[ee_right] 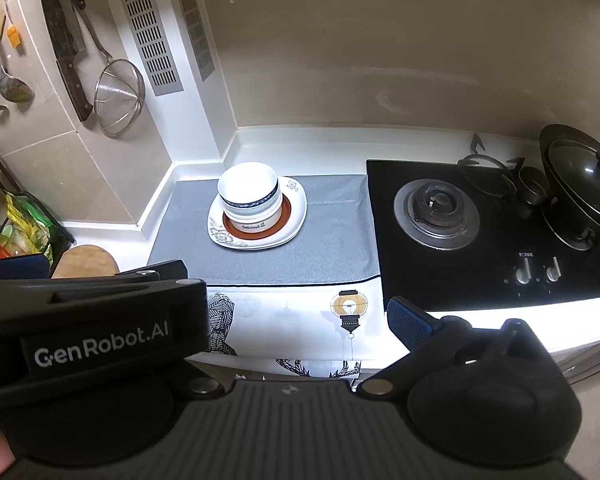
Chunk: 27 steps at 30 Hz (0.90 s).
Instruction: Organize plates and bowls
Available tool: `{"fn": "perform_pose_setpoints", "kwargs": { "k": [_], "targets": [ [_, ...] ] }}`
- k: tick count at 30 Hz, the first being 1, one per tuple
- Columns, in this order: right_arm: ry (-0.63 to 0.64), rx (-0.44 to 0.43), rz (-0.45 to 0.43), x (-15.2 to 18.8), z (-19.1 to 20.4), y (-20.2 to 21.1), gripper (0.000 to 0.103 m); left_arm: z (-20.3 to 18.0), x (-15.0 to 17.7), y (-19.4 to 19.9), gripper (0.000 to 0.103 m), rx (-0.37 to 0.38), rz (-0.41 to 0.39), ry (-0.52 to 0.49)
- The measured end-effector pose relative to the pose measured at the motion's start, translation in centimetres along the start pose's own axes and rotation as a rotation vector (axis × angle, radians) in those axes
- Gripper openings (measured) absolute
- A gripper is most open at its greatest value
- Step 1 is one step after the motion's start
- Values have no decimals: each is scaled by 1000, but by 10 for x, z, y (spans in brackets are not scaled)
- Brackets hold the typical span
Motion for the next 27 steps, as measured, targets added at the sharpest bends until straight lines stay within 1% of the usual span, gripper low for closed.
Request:
{"fn": "perform_pose_setpoints", "kwargs": {
  "k": [12, 27],
  "targets": [
    [10, -3, 18, -4, -4, -6, 102, -6, -2, -6, 103, -6, 20, 10],
    [35, -35, 19, -12, -15, -3, 102, -16, -8, -3, 103, -28, 16, 35]
  ]
}}
Point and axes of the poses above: each gripper's, at about its wrist camera, not at the fingertips, and y roughly against the way its jaws point, z to its left, x to its underside, the point moved 3 cm from there along -y, roughly the way its jaws point, and after that the axes turned 14 degrees about -x, right-handed, at the moved point
